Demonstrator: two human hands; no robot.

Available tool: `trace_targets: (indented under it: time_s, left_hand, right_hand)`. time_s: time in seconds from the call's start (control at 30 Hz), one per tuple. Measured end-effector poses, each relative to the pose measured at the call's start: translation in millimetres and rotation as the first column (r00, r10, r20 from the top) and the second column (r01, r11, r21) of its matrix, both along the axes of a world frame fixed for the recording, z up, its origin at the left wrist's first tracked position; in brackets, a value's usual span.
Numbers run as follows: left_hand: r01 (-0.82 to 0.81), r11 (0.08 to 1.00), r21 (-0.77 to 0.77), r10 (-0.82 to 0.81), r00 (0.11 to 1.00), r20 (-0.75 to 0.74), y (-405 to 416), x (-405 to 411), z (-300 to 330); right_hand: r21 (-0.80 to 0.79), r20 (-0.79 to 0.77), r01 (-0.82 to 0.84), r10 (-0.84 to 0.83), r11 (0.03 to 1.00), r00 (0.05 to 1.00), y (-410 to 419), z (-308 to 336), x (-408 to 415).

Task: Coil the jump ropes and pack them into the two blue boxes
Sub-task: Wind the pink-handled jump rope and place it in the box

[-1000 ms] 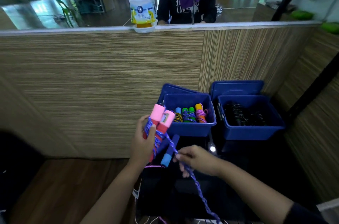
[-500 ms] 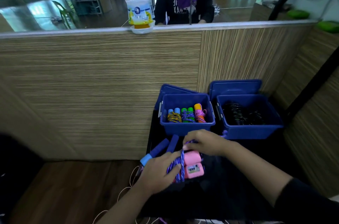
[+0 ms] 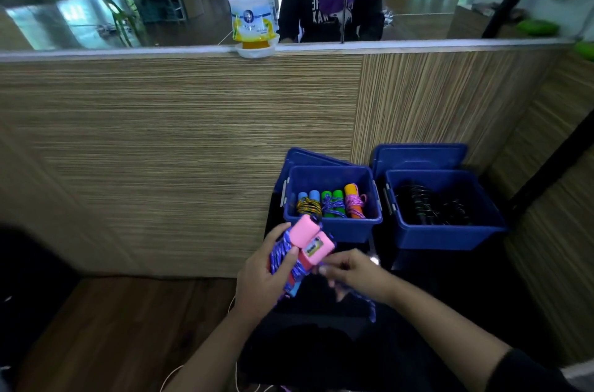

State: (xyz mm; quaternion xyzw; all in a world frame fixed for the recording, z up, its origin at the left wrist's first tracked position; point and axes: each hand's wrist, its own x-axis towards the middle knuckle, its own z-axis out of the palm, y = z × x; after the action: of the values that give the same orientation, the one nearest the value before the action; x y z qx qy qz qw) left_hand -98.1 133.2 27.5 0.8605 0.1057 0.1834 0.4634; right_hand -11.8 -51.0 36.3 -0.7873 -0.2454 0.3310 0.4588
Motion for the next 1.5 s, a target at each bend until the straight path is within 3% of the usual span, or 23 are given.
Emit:
trace_targets:
  time_s: [0.13,0.23,0.37,0.47,0.57,0.67,0.77,0.9,1.1,1.37,1.5]
  left_hand:
    - [-0.241,0.963,-0.117,0.235,0.970,-0.059,2.7,12.0,-5.7]
    - [-0.335,0.942,-0.017,0.327,0.927,-0.184,14.9,18.4,-9.4]
    - [-0.198,0.930,0.311,0.279,0.929,-0.242,16.9,15.5,-21.3]
    - [-0.017,0.840,0.543,0.183,0.950,-0.252,7.4,11.5,-34.7]
    - [0.096,0.753,0.651,0.051,0.978,-0.203,-3.3,5.9,-46.6]
    - [0.148,0.702,0.697,-0.089,0.989,-0.121,-10.4,1.7,-51.0]
    - [0.134,0.667,0.733,-0.167,0.986,-0.028,-16.4,-0.7,-42.4]
    - [0.122,0.667,0.735,-0.194,0.981,0.013,-23.4,-5.7,-31.7]
    - [0.139,0.717,0.683,-0.183,0.983,-0.008,-28.8,-13.0,-28.2]
    - [0.185,0.716,0.674,-0.253,0.967,0.003,-28.8,-14.8,-26.9]
    - [0.205,0.733,0.648,-0.202,0.976,-0.081,-30.0,-10.5,-27.4]
  right_hand:
    - [-0.092,0.202,-0.032,0.050,0.995,0.978,15.0,-9.0,-25.5]
    - [-0.199,0.268,-0.005,0.060,0.980,0.962,13.8,-12.6,-32.2]
    - [-0.314,0.444,-0.032,0.177,0.949,0.879,15.6,-5.0,-31.4]
    - [-0.384,0.528,-0.065,0.277,0.921,0.803,19.6,4.7,-26.0]
    - [-0.366,0.551,-0.082,0.287,0.927,0.784,18.8,19.1,-14.4]
    - [-0.325,0.519,-0.089,0.256,0.942,0.816,14.9,34.8,-1.5]
    - [-0.202,0.398,-0.002,0.084,0.979,0.914,11.3,38.5,8.6]
    - [-0.071,0.225,0.154,-0.134,0.986,0.965,6.0,33.0,14.7]
    - [0.000,0.132,0.283,-0.280,0.959,0.951,1.4,24.1,10.5]
    - [-0.009,0.123,0.307,-0.303,0.952,0.945,0.3,24.8,11.7]
    - [-0.016,0.134,0.375,-0.370,0.927,0.919,1.2,18.7,11.1]
